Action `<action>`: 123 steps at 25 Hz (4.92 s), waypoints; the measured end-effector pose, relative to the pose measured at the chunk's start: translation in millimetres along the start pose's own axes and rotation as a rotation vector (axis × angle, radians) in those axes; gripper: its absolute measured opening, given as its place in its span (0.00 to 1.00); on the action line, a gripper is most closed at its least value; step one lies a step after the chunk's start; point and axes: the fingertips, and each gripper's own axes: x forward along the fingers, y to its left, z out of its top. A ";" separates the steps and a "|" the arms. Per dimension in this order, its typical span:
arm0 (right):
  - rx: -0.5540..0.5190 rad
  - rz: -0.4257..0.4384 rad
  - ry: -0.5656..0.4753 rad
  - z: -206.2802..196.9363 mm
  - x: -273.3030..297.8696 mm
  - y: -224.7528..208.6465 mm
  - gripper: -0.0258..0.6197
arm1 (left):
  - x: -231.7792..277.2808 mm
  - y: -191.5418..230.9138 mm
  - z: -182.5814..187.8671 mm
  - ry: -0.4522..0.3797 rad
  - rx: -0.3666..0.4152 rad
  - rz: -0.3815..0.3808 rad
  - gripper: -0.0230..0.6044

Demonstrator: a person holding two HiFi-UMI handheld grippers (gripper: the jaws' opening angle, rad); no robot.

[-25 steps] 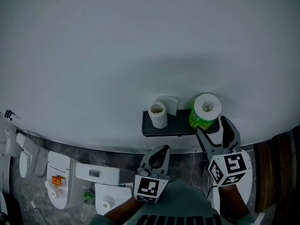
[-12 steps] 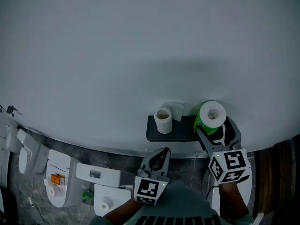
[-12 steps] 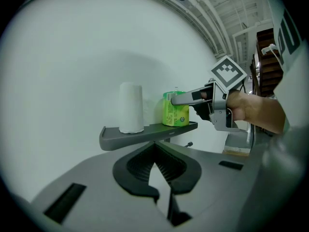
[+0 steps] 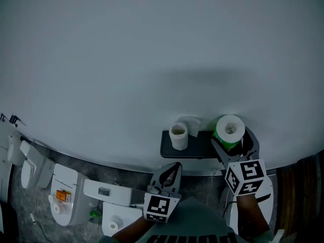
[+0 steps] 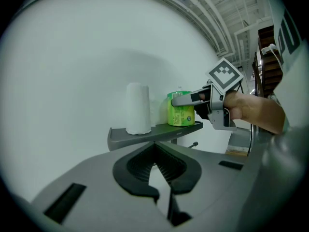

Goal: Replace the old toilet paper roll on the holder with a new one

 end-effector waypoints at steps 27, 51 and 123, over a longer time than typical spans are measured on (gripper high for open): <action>0.172 -0.029 -0.161 23.6 -48.6 -28.4 0.73 | 14.4 -38.1 -15.1 0.068 -0.013 -0.097 0.04; 0.567 -0.199 -0.179 -63.6 -114.8 -116.2 0.73 | 37.7 -112.3 -21.0 0.113 0.107 -0.242 0.04; 1.479 -0.059 -0.184 -175.1 -17.5 -52.8 0.73 | 25.0 -48.1 -52.8 0.189 0.028 -0.125 0.04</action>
